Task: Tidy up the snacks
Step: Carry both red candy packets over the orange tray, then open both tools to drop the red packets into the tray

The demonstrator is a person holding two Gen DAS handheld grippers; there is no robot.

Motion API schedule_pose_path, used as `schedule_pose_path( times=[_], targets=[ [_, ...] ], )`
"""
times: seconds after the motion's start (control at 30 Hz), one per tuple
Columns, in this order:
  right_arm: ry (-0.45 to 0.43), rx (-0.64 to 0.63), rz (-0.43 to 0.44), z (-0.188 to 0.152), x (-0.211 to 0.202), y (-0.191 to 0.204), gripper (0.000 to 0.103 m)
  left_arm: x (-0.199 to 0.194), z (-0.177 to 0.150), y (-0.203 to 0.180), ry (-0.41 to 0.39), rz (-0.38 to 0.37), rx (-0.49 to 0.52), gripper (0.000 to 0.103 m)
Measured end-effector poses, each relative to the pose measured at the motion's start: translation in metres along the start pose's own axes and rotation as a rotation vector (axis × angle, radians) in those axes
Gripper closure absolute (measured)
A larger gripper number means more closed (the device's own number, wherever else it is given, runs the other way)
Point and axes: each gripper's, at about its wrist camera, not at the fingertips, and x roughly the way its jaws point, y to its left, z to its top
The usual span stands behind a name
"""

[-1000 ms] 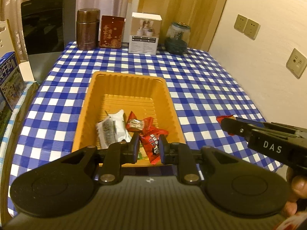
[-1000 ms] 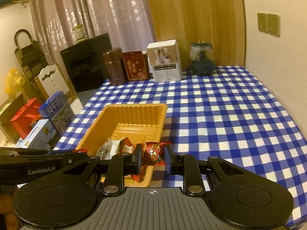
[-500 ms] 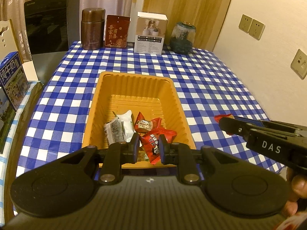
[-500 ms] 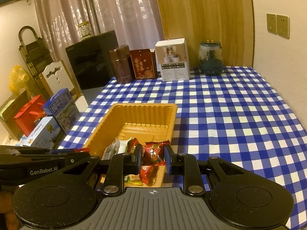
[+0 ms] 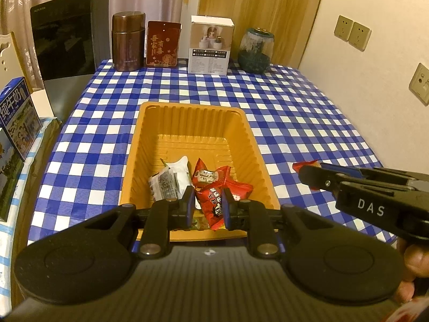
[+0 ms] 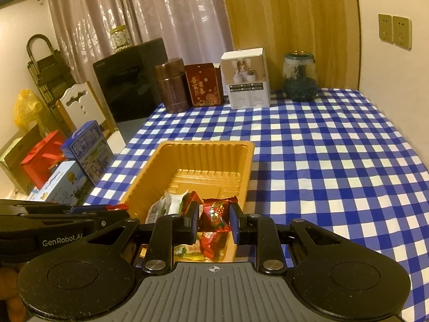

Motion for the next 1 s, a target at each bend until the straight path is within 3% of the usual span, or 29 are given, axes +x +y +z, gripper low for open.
schedule_pose_path(
  times=[1.0],
  targets=[
    [0.051,0.031,0.023,0.022,0.075,-0.003,0.079,0.062,0.035,0.032,0.042,-0.006,0.012,0.085]
  ],
)
